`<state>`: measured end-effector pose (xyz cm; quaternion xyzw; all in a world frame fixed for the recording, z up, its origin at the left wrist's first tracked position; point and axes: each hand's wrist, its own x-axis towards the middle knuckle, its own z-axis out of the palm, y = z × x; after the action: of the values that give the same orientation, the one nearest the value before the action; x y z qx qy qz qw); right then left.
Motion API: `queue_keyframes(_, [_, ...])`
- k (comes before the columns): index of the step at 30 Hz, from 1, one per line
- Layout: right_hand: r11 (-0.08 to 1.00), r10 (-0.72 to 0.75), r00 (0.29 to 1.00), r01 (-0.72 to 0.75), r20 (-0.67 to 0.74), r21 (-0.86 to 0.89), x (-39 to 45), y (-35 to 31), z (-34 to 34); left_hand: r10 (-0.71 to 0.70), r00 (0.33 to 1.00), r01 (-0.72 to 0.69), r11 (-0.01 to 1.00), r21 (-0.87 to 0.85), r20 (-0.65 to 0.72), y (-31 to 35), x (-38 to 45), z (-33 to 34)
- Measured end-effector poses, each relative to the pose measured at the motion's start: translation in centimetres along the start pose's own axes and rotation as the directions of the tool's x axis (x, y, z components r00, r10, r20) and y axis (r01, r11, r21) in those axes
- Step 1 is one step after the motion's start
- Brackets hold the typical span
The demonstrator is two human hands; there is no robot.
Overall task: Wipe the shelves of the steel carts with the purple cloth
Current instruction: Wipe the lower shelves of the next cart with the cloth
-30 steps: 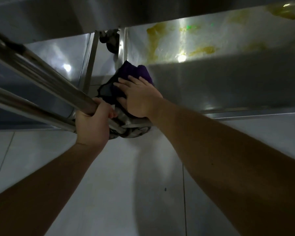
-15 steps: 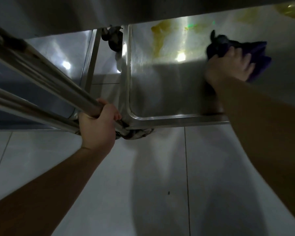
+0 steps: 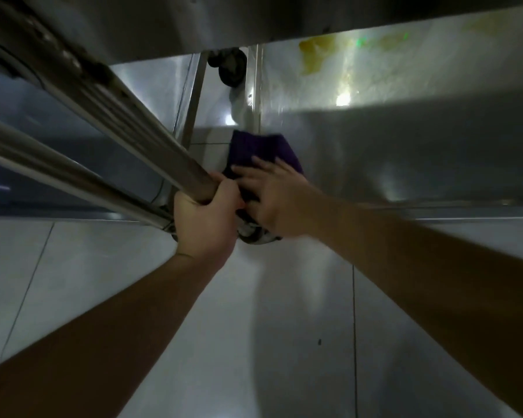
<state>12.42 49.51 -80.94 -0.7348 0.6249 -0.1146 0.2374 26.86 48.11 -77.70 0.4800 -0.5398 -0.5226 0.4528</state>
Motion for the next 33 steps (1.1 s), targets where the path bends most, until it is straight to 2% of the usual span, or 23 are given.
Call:
queue_keyframes(4, [0.996, 0.092, 0.996, -0.092, -0.01, 0.01, -6.2, 1.5, 0.7, 0.012, 1.0, -0.012, 1.0, 0.0, -0.016, -0.2, 0.0, 0.2])
queue_keyframes(6, [0.986, 0.16, 0.987, -0.161, -0.032, -0.03, -5.7, 4.2, -0.6, 0.012, 0.999, -0.012, 1.0, 0.002, -0.031, -0.3, -0.1, 0.4])
queue_keyframes(8, [0.956, 0.29, 0.952, -0.293, -0.101, -0.019, -3.7, 6.3, -2.1, 0.01, 0.999, -0.009, 1.0, 0.016, -0.048, -0.2, -0.1, 0.4])
queue_keyframes(10, [0.909, 0.412, 0.896, -0.416, -0.165, 0.01, -1.5, 6.3, -2.5, 0.006, 0.999, -0.005, 0.999, 0.033, -0.042, 0.1, -0.2, 0.4])
queue_keyframes(11, [0.902, 0.427, 0.887, -0.432, -0.175, 0.013, -1.0, 5.4, -2.2, 0.003, 0.999, -0.001, 0.999, 0.041, -0.042, 0.2, -0.2, 0.3])
queue_keyframes(12, [0.914, 0.4, 0.901, -0.406, -0.17, 0.0, -0.9, 4.1, -1.6, -0.002, 0.999, 0.004, 0.999, 0.042, -0.048, 0.3, -0.3, 0.3])
queue_keyframes(15, [0.977, 0.188, 0.975, -0.198, -0.117, -0.082, -3.4, 0.9, 0.5, -0.047, 0.998, 0.049, 0.998, 0.05, -0.039, 0.6, -0.3, 0.1])
queue_keyframes(17, [0.986, 0.115, 0.99, -0.123, -0.085, -0.108, -5.6, 1.2, 0.5, -0.093, 0.995, 0.096, 0.992, 0.085, -0.035, 0.8, -0.6, -0.1])
queue_keyframes(20, [0.983, 0.128, 0.988, -0.138, -0.088, -0.124, -8.3, 3.5, -0.2, -0.13, 0.989, 0.14, 0.977, 0.158, -0.072, 1.1, -1.1, 0.0])
queue_keyframes(26, [0.948, 0.279, 0.95, -0.296, -0.143, -0.115, -14.8, 9.4, -2.6, -0.155, 0.968, 0.207, 0.939, 0.275, -0.196, -0.4, -3.0, 0.3])
queue_keyframes(28, [0.934, 0.33, 0.933, -0.345, -0.142, -0.094, -16.5, 10.9, -3.3, -0.304, 0.92, 0.384, 0.82, 0.425, -0.247, -1.6, -4.4, 0.4])
queue_keyframes(29, [0.929, 0.346, 0.927, -0.36, -0.143, -0.084, -17.3, 11.6, -3.6, -0.446, 0.862, 0.505, 0.725, 0.468, -0.24, -2.2, -5.1, 0.4])
queue_keyframes(31, [0.924, 0.36, 0.922, -0.373, -0.143, -0.077, -18.9, 12.7, -4.4, -0.702, 0.706, 0.645, 0.581, 0.496, -0.096, -2.5, -6.9, 1.3])
queue_keyframes(32, [0.922, 0.367, 0.919, -0.379, -0.142, -0.074, -19.6, 13.3, -4.7, -0.74, 0.672, 0.622, 0.554, 0.554, -0.015, -2.4, -7.5, 1.9])
queue_keyframes(33, [0.92, 0.374, 0.917, -0.386, -0.139, -0.071, -20.4, 13.9, -5.1, -0.727, 0.684, 0.537, 0.555, 0.635, 0.057, -2.3, -7.9, 2.6])
